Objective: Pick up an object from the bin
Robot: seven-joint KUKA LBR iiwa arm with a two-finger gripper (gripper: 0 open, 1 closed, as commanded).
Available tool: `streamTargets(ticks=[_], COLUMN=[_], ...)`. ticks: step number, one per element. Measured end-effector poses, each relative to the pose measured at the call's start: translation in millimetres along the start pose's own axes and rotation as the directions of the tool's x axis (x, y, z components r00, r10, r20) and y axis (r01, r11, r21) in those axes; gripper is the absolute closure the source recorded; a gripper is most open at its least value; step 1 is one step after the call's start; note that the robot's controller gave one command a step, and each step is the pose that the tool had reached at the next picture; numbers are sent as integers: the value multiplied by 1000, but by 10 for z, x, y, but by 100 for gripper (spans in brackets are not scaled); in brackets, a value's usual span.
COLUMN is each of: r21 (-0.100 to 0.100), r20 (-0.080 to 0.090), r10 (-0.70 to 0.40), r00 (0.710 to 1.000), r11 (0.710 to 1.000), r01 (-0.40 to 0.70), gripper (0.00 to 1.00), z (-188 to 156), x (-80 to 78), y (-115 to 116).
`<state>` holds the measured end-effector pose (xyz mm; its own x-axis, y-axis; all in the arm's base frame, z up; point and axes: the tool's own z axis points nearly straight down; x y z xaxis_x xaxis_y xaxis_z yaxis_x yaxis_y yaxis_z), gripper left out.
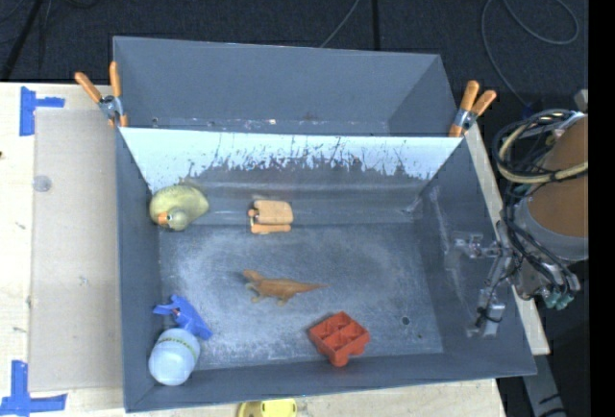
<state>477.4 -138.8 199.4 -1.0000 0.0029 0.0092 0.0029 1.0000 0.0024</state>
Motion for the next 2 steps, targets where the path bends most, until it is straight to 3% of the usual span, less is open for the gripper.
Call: streamTargets(ticks=[1,2], r21=[2,3], r20=[7,10], r10=[-4,-75], r00=[1000,997], r11=[1000,997], r01=[4,75], gripper=[0,0], z=[-38,248], x=[-18,-16], y=[5,106])
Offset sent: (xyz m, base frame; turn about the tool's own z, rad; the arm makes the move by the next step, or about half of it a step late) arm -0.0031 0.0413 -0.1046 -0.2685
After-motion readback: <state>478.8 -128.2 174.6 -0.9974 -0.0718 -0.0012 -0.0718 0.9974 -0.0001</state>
